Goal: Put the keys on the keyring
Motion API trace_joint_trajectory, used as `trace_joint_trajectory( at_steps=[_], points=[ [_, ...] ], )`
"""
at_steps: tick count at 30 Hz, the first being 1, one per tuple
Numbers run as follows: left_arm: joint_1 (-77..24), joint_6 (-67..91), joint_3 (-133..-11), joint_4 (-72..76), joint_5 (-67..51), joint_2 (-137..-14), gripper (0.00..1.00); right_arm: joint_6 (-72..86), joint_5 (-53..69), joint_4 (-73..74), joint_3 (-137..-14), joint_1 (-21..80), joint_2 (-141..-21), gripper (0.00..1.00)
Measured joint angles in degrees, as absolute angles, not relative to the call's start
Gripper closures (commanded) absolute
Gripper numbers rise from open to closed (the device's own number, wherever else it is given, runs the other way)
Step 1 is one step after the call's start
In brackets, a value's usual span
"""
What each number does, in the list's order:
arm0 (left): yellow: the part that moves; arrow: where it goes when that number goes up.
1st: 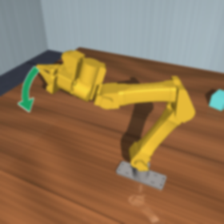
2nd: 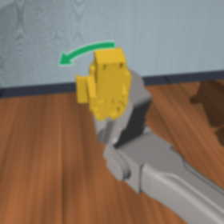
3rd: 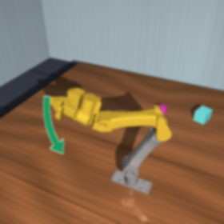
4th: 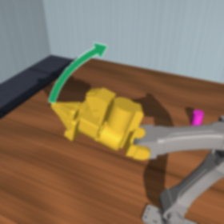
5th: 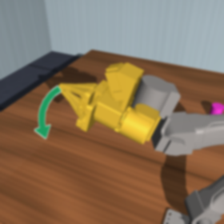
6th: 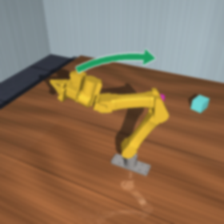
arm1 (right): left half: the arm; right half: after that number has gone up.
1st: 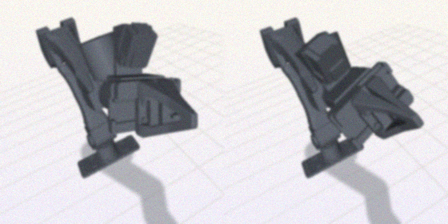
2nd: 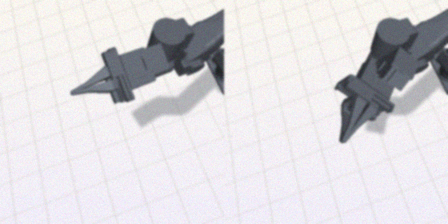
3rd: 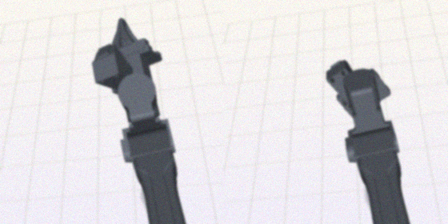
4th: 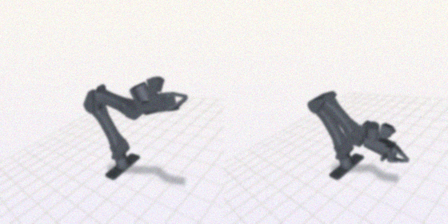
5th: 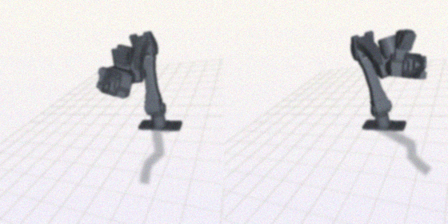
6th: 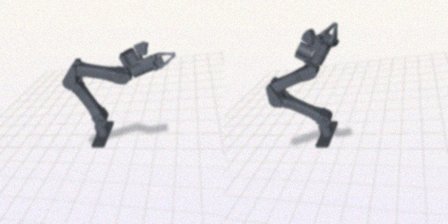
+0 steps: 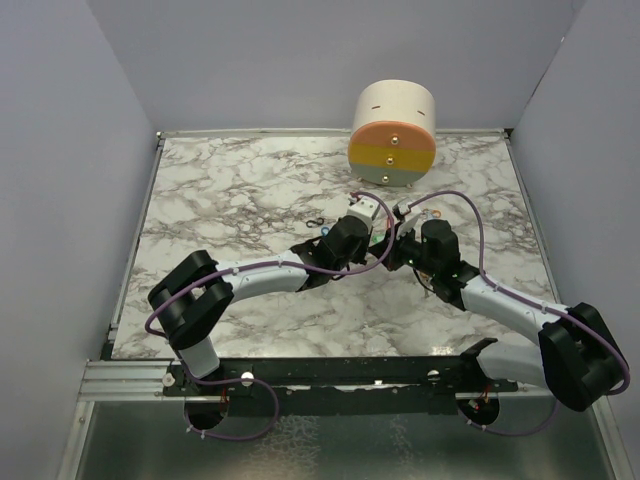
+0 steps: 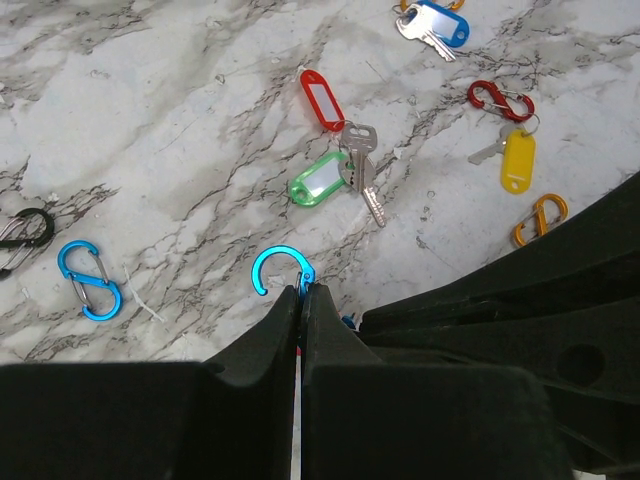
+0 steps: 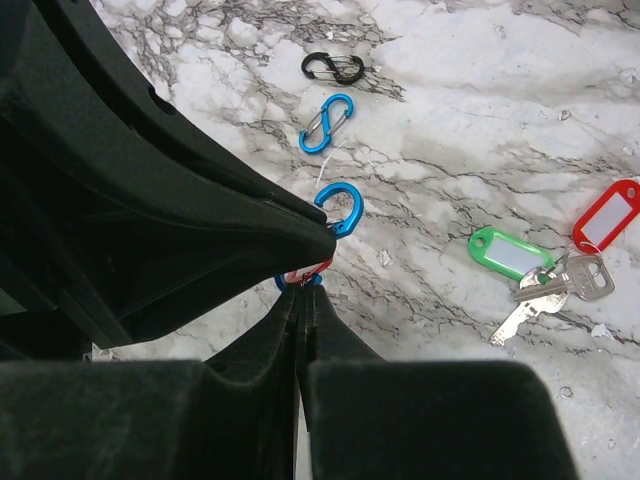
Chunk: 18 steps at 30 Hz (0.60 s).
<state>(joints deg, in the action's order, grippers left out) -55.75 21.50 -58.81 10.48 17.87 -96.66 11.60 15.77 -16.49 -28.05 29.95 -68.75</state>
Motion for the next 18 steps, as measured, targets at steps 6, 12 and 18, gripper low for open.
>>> trace_joint_trajectory(
  at_steps=[6,12,18],
  points=[
    [-55.7,21.5,-59.4,10.5,18.6,-96.7,1.0,11.6,15.8,-15.9,-28.1,30.0,-68.7,0.99],
    [-55.7,21.5,-59.5,10.4,18.9,-96.7,1.0,11.6,15.8,-15.9,-28.1,30.0,-68.6,0.99],
    [-55.7,21.5,-59.5,10.4,19.4,-96.7,1.0,11.6,15.7,-15.6,-28.1,30.0,-68.0,0.99]
  ],
)
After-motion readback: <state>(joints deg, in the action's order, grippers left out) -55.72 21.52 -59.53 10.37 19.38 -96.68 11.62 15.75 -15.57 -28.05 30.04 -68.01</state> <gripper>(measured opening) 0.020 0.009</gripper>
